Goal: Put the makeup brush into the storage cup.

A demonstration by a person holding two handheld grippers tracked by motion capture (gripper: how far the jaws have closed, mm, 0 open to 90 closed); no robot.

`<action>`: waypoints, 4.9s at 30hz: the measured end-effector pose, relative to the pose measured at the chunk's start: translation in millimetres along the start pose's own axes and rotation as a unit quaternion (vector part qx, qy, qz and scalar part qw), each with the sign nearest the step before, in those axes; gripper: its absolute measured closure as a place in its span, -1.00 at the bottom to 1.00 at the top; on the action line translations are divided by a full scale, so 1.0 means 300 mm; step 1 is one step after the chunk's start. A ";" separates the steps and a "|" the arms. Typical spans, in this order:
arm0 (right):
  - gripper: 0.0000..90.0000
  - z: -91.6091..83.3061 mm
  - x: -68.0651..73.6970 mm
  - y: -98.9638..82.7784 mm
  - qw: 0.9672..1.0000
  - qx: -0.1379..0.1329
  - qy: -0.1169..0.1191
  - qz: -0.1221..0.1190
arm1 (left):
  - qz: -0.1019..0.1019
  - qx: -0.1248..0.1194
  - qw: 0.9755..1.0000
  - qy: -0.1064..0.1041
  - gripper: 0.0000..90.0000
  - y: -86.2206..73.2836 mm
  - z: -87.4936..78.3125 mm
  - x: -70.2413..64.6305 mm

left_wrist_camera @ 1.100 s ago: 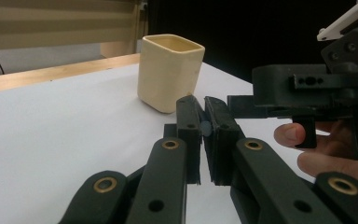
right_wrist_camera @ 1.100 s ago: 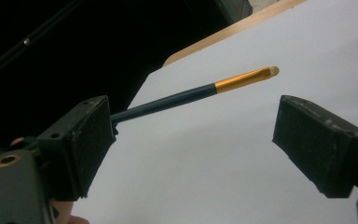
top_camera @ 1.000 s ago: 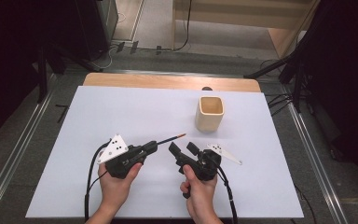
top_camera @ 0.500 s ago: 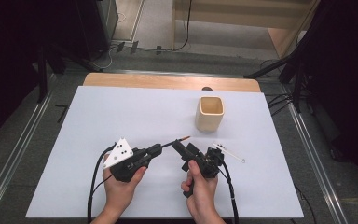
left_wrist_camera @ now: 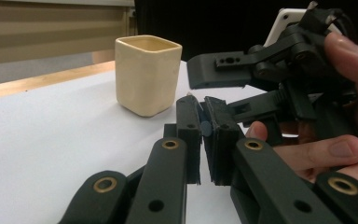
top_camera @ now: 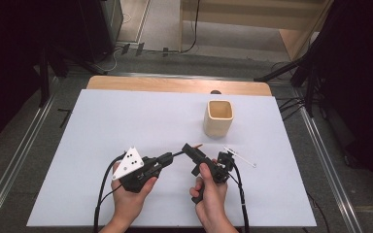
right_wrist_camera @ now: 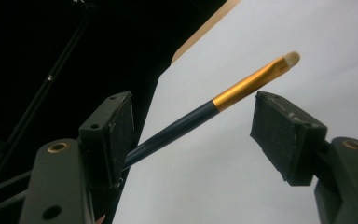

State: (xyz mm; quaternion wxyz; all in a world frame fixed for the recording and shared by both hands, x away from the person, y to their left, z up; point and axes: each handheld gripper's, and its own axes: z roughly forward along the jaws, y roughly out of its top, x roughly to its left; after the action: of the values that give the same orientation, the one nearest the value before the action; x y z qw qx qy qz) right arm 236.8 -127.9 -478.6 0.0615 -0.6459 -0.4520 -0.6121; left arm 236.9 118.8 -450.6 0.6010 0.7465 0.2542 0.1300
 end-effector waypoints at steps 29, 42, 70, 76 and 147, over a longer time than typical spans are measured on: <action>0.52 -0.013 -0.031 0.028 0.997 -0.007 0.070 0.015 | 0.011 0.012 1.000 -0.017 0.91 -0.018 0.020 -0.008; 0.87 -0.049 -0.010 0.066 0.990 -0.038 0.125 -0.046 | -0.003 0.056 0.998 -0.014 -0.26 -0.060 0.058 0.003; 0.87 -0.121 0.104 0.108 0.936 -0.094 -0.001 -0.340 | 0.007 0.047 0.999 0.013 -0.96 -0.078 -0.093 0.113; 0.87 -0.124 0.106 0.115 0.928 -0.093 -0.012 -0.360 | 0.011 0.046 0.999 0.025 -0.96 -0.083 -0.127 0.135; 0.87 -0.057 0.124 0.469 0.887 -0.140 -0.123 -0.422 | 0.004 0.030 0.991 0.132 -0.97 -0.181 -0.477 0.284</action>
State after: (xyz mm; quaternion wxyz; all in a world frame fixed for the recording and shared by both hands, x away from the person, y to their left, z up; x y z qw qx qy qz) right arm 311.1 -201.9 -376.4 -0.3497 -0.4658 -0.5957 -0.5531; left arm 224.7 291.5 -477.5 0.5392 0.7412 0.3325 0.2223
